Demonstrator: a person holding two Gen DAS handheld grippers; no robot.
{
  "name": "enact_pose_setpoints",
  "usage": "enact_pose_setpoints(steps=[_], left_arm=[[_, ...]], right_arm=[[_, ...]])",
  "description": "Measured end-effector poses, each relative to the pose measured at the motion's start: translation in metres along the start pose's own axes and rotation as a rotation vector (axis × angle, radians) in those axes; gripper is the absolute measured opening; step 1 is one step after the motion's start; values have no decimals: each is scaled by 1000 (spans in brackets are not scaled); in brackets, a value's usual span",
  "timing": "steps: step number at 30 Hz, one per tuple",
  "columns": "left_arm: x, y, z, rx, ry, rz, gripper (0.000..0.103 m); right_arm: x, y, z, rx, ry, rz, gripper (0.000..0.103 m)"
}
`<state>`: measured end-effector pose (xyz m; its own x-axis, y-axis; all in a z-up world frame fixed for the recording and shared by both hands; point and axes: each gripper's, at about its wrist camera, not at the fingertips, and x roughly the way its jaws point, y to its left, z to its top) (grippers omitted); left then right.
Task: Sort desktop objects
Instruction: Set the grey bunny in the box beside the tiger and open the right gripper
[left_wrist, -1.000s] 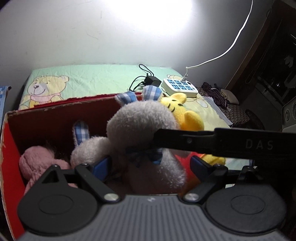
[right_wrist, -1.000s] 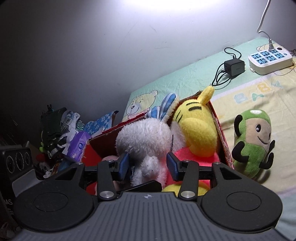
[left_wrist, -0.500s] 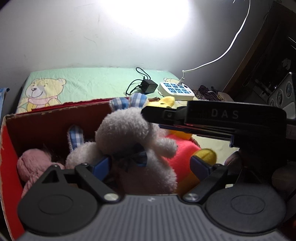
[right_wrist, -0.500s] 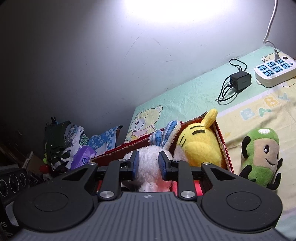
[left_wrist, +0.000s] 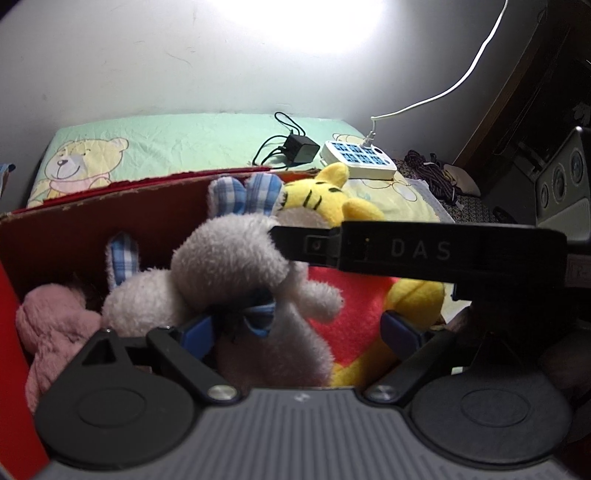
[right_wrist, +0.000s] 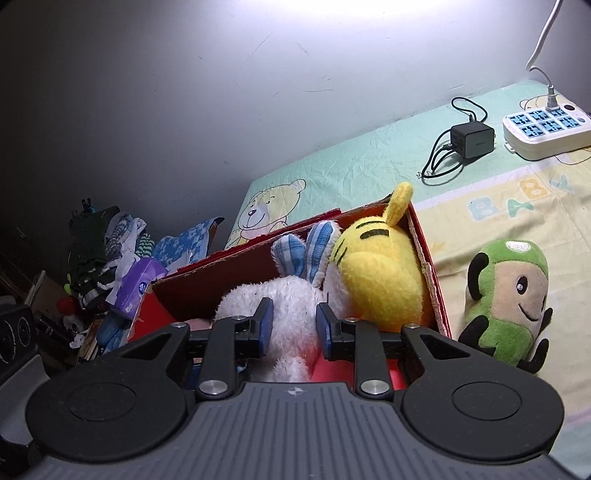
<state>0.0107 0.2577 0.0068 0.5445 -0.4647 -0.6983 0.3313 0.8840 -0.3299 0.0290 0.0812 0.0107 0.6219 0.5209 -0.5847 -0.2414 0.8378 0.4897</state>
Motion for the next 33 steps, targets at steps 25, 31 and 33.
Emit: enact_pose_setpoints(steps=[25, 31, 33], left_arm=[[5, -3, 4, -18, 50, 97, 99], [4, -4, 3, -22, 54, 129, 99], [4, -4, 3, -25, 54, 133, 99]], right_arm=[[-17, -26, -2, 156, -35, 97, 29], [-21, -22, -2, 125, -55, 76, 32], [-22, -20, -2, 112, -59, 67, 32]])
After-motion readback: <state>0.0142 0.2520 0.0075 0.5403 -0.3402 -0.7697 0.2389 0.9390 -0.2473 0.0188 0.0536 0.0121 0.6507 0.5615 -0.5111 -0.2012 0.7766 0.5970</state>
